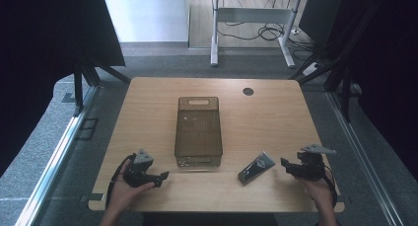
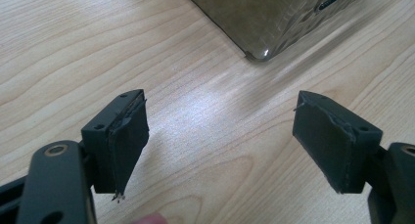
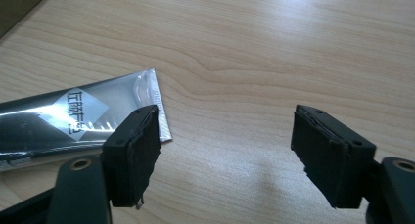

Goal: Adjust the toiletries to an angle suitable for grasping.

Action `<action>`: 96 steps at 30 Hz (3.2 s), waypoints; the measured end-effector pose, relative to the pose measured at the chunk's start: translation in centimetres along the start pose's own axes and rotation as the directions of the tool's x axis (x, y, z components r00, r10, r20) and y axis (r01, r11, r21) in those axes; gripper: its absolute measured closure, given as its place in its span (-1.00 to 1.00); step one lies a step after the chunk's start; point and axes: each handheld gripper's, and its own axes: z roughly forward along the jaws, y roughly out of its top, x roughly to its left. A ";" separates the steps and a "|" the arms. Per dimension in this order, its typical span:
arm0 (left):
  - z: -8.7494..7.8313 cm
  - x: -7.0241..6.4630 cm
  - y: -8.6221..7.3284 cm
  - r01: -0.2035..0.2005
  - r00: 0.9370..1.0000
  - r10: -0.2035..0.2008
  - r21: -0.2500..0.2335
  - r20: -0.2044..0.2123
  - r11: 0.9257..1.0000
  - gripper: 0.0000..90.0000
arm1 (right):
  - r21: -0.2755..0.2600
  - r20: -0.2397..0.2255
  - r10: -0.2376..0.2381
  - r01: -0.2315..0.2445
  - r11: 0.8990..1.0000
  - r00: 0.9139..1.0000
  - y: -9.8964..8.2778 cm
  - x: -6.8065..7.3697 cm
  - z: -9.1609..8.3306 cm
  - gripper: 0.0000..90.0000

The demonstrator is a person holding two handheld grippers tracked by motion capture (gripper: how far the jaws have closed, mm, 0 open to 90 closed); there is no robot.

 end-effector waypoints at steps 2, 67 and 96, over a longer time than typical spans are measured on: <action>-0.1 0.0 0.0 0.000 1.000 0.000 -0.005 -0.002 1.000 -0.52 | -0.009 -0.003 -0.010 0.010 1.000 1.000 0.1 0.1 -0.3 -0.37; -1.3 0.7 0.4 0.019 1.000 -0.018 -0.044 0.019 0.999 -0.52 | 0.236 -0.340 -0.283 0.373 0.897 0.897 6.4 6.8 -1.8 0.99; -1.0 0.5 0.4 0.002 1.000 -0.002 -0.019 -0.004 1.000 -0.52 | 0.398 -0.497 -0.346 0.564 0.723 0.795 3.0 13.7 2.4 1.00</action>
